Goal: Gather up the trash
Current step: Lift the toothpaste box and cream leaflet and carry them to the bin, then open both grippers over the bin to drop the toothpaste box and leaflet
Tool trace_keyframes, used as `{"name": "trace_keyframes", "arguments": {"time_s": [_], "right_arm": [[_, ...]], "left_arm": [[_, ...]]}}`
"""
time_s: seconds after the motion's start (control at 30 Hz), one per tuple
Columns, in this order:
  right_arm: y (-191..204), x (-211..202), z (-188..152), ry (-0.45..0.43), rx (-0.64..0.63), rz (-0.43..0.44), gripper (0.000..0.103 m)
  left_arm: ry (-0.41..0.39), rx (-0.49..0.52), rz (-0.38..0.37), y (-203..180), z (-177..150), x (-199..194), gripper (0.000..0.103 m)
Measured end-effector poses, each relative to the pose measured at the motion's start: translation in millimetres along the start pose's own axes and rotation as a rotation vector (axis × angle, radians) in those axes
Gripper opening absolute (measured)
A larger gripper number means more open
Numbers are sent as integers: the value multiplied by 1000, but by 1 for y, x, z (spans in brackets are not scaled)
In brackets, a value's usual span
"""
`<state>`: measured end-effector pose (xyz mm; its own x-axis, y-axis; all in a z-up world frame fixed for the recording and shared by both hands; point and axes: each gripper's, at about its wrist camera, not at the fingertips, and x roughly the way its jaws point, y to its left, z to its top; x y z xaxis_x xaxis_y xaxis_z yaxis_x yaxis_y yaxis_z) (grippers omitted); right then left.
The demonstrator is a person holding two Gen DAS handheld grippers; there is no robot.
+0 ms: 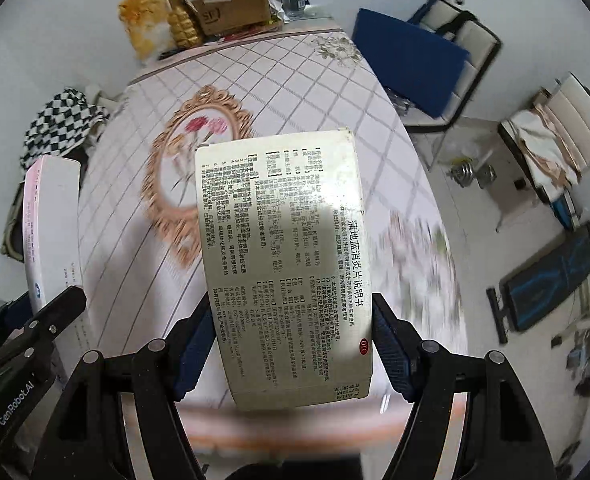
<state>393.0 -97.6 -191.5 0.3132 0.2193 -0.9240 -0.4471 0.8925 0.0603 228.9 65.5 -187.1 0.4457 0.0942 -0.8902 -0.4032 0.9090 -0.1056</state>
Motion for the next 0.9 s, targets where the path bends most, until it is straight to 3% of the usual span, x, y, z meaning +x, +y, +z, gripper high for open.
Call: {"name": "trace_keyframes", "arguments": {"time_s": [0.2, 0.4, 0.5, 0.67, 0.9], "right_arm": [[9, -55, -137, 59, 94, 61, 75], [12, -33, -270, 256, 122, 95, 75], [7, 8, -319, 373, 151, 110, 75], [-6, 110, -385, 496, 176, 121, 75], [-22, 284, -451, 556, 222, 148, 75]], "left_arm": [[79, -9, -96, 19, -92, -40, 42], [274, -39, -109, 37, -196, -11, 42], [387, -106, -118, 49, -243, 32, 43], [519, -209, -119, 65, -305, 146, 43], [636, -308, -174, 89, -378, 317, 45]]}}
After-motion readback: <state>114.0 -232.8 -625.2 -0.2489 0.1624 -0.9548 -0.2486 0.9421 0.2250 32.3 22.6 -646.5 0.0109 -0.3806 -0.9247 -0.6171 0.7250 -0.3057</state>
